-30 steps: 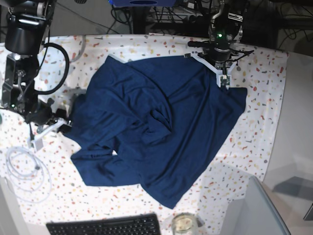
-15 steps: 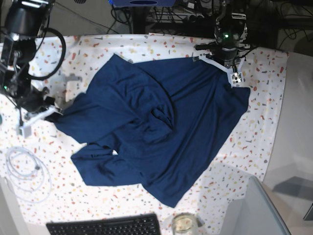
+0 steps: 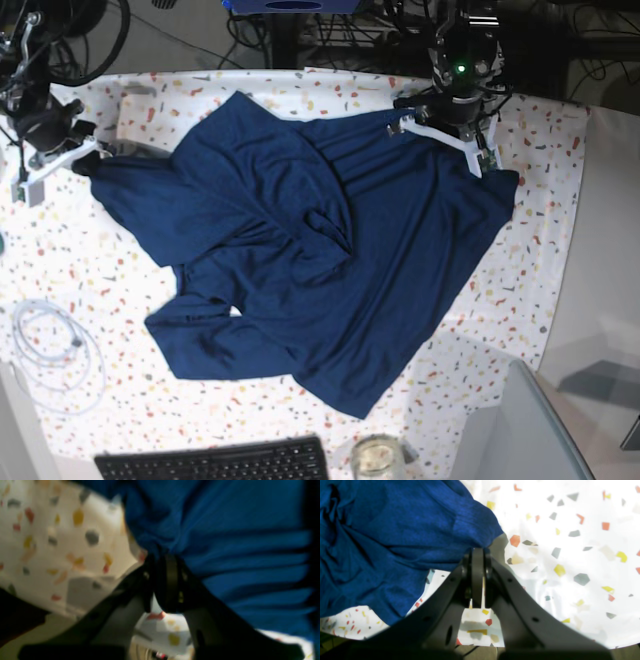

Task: Layout the t-shirt on the table in an organized manner, then fold the t-shirt properly
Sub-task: 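Stretch the shirt between both grippers, pulling the corners apart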

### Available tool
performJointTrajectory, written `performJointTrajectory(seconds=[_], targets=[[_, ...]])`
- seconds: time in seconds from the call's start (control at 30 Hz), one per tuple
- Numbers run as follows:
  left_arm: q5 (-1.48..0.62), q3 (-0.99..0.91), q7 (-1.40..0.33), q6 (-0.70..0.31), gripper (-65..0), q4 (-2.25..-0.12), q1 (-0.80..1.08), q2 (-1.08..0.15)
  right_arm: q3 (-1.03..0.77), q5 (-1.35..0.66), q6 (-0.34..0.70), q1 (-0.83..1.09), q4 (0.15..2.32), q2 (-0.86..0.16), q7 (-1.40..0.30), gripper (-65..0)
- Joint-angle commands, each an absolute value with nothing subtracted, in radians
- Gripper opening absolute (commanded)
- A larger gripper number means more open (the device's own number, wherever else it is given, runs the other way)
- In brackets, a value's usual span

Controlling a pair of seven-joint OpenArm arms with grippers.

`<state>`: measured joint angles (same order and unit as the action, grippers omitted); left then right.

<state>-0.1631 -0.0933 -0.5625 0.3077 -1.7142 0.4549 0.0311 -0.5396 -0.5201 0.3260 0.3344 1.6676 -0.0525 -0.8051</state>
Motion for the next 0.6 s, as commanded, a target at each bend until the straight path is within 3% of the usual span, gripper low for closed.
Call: performJointTrajectory(seconds=[0.0, 0.17, 0.33, 0.43, 0.57], targets=[[-0.159, -0.096, -0.549, 0.311, -54.6, -1.741, 0.469, 0.035, -0.545, -0.535, 0.331, 0.341, 1.69, -0.064, -0.788, -64.5], [-0.159, -0.096, -0.549, 0.311, -47.4, -1.73, 0.475, 0.041, -0.55, -0.535, 0.331, 0.367, 1.692, -0.064, -0.776, -64.5], [-0.182, -0.096, -0.55, 0.311, -33.9, -1.736, 0.495, 0.041, -0.613, -0.533, 0.331, 0.381, 1.692, -0.065, -0.742, -64.5], [-0.306, -0.148, -0.55, 0.311, -24.8, -1.75, 0.51, 0.022, -0.65, -0.533, 0.332, 0.383, 1.692, -0.068, -0.74, -64.7], [-0.542, -0.328, -0.55, 0.309, -18.8, -1.744, 0.515, 0.002, -0.673, -0.53, 0.349, 0.392, 1.692, -0.068, -0.742, -64.8]])
